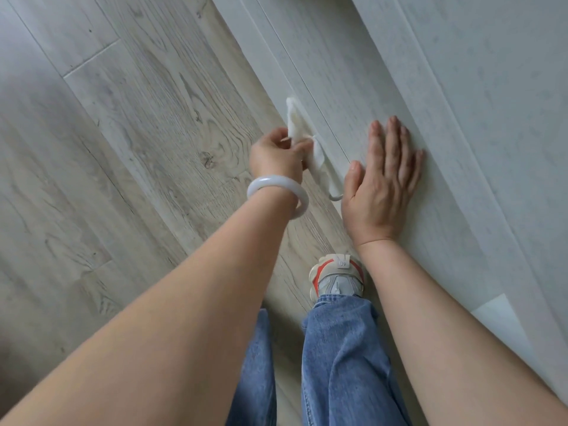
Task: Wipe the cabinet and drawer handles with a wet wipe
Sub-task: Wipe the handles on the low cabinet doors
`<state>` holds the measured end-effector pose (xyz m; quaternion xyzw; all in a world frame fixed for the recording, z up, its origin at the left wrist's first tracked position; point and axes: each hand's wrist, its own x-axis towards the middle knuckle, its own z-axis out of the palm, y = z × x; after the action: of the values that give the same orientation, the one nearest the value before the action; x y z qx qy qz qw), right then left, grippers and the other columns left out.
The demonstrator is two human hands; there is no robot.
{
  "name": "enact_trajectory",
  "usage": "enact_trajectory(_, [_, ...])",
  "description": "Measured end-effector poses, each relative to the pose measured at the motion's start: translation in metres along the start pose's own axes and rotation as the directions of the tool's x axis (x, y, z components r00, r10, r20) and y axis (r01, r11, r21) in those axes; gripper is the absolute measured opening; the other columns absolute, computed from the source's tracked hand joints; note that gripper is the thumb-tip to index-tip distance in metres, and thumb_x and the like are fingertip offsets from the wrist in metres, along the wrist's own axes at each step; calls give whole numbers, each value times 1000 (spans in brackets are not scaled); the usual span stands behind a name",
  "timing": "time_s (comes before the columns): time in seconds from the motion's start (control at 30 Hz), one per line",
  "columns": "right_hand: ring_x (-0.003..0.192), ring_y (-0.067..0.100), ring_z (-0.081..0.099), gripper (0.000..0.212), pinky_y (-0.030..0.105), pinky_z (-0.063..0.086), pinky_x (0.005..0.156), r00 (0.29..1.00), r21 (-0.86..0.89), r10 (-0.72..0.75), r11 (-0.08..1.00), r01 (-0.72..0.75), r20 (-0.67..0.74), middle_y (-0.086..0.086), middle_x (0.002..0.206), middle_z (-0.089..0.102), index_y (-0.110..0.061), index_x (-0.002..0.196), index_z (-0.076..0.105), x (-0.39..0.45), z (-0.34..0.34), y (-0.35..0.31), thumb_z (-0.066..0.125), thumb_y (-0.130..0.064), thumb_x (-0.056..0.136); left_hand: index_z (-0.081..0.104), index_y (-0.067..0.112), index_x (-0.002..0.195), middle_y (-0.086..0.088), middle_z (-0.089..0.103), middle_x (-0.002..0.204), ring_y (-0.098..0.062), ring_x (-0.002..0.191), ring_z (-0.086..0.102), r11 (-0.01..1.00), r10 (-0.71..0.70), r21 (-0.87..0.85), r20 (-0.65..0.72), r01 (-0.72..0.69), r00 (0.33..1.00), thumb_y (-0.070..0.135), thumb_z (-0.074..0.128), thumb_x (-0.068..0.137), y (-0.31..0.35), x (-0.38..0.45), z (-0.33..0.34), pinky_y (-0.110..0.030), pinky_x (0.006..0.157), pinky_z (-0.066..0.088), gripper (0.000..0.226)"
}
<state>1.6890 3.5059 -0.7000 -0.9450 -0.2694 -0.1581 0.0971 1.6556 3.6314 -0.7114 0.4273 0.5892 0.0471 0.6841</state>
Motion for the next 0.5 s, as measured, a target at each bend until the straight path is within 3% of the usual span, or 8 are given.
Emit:
enact_trajectory(0.1, [78,36,67,26,31,28,92,1000,-5,18,1000,-18,2,25,85,68,3,82,67,-2,4,1,83,-5,64,66,13,82,-4,67,76,-22,75,67,994,-112,-8,49,112,993,-3,68,82,-22,-21,3,-38,79,59,15])
enact_trajectory(0.2, [91,35,64,27,17,15,102,998,38,56,998,-56,16,25,95,69,4,92,68,-3,5,2,79,-6,69,67,0,101,-15,72,94,-23,79,71,965,-262,39,197,260,945,-3,68,83,-38,-34,-3,-33,77,60,18])
enact_trajectory(0.3, [97,32,57,28,9,9,104,998,91,67,993,-68,19,26,95,69,4,93,67,-2,4,2,79,-3,69,70,6,90,-14,73,93,-27,82,73,962,-221,207,202,180,954,0,70,82,-34,-28,-16,-42,83,58,10])
enact_trajectory(0.37, [108,27,48,36,2,1,105,991,160,125,978,-132,51,28,107,67,7,106,66,-3,1,-2,76,-2,73,70,12,82,-11,74,88,-27,79,73,955,-184,265,165,136,969,0,71,81,-25,-28,-27,-43,82,58,12])
enact_trajectory(0.43, [119,25,38,47,6,-3,110,978,209,168,959,-191,125,27,125,60,5,123,58,-6,-1,-8,70,-5,79,70,15,81,-9,74,86,-26,78,73,952,-160,286,149,113,976,1,70,81,-15,-32,-40,-43,80,59,14])
enact_trajectory(0.5, [134,32,34,55,26,7,116,943,173,197,953,-249,269,22,143,45,-2,137,48,-7,-4,-15,62,-17,86,68,18,78,-9,73,85,-26,77,73,948,-149,300,132,103,980,0,70,82,-6,-38,-54,-44,78,59,18])
